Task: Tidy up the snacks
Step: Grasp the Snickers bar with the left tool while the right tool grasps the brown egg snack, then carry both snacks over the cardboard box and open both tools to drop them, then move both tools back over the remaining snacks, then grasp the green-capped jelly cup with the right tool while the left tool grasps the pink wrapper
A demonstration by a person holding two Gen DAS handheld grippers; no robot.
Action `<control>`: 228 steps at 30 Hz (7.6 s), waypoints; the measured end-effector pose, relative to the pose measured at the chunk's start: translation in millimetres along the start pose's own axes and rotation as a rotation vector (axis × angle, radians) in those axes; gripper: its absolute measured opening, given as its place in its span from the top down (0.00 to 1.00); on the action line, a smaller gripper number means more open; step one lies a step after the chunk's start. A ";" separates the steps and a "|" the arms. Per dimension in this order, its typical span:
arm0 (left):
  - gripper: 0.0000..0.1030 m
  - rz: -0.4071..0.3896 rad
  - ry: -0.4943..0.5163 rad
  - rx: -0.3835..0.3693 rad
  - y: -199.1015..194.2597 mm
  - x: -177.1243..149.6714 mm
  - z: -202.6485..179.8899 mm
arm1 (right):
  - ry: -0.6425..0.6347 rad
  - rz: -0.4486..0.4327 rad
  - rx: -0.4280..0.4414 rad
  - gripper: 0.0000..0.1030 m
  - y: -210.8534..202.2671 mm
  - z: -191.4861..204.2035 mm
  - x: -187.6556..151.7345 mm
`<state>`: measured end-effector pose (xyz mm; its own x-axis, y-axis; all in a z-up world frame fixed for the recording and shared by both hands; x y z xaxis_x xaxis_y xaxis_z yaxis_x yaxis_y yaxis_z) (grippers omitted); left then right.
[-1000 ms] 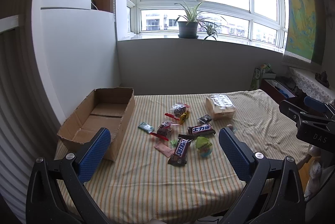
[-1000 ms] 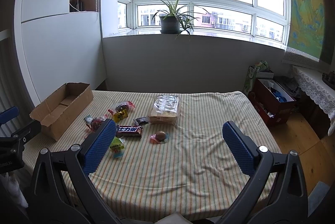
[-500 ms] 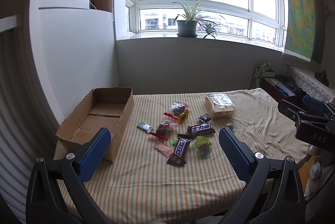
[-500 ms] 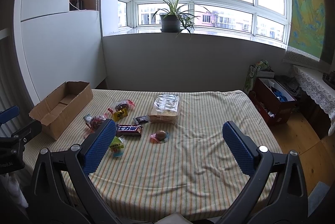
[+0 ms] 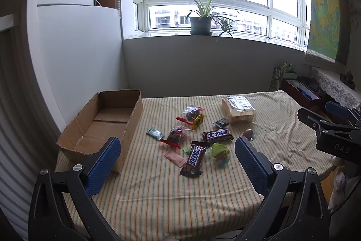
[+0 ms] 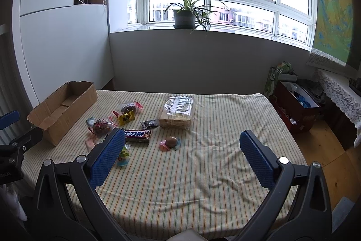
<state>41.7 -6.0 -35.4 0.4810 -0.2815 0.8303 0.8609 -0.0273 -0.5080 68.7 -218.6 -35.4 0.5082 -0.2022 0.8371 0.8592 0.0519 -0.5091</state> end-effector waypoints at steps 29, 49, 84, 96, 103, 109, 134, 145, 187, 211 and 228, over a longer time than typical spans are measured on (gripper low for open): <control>0.36 0.184 0.038 -0.156 75.1 -47.1 -0.9 | -0.088 0.263 0.046 0.13 94.3 -10.7 -43.2; 0.64 0.287 0.041 -0.342 146.2 -49.9 -18.3 | -0.086 0.425 0.088 0.35 188.9 -8.7 -45.9; 0.74 0.279 0.052 -0.347 149.1 -47.7 -25.2 | -0.110 0.439 0.087 0.74 192.7 -5.7 -41.1; 0.74 0.271 0.050 -0.330 147.3 -47.1 -24.6 | -0.086 0.411 0.086 0.76 185.2 -8.5 -35.3; 0.74 0.219 0.035 -0.297 133.7 -34.7 -12.5 | -0.097 0.359 0.133 0.76 161.7 8.8 -13.3; 0.74 0.157 -0.015 -0.233 119.5 -21.6 18.5 | -0.138 0.324 0.223 0.76 142.2 54.2 3.7; 0.74 0.143 -0.223 0.062 107.5 -58.7 161.3 | -0.322 0.401 0.505 0.76 174.3 292.6 -15.4; 0.72 0.170 -0.242 0.095 111.4 -65.9 173.3 | -0.328 0.414 0.501 0.45 191.9 323.0 -25.9; 0.43 0.179 -0.120 -0.204 113.6 -45.1 49.2 | -0.206 0.440 0.213 0.41 131.8 84.4 -61.1; 0.60 0.345 -0.071 -0.283 163.8 -55.0 -0.6 | -0.187 0.460 0.254 0.41 145.0 69.4 -76.5; 0.91 0.339 -0.028 -0.234 170.9 -58.7 6.6 | -0.239 0.484 0.241 0.46 160.4 95.1 -89.2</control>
<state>161.7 12.2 -169.4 0.7380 -0.2857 0.6113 0.5937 -0.1557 -0.7895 166.8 -99.2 -172.6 0.8210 0.1247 0.5571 0.5011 0.3101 -0.8079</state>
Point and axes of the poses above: each gripper's, at about its wrist camera, not at the fingertips, and y roughly the way its jaws point, z to its left, x to its top, the point moved 3 cm from there along y, roughly the way its jaws point, and after that the axes turned 15 degrees about y, right-handed, at the moved point
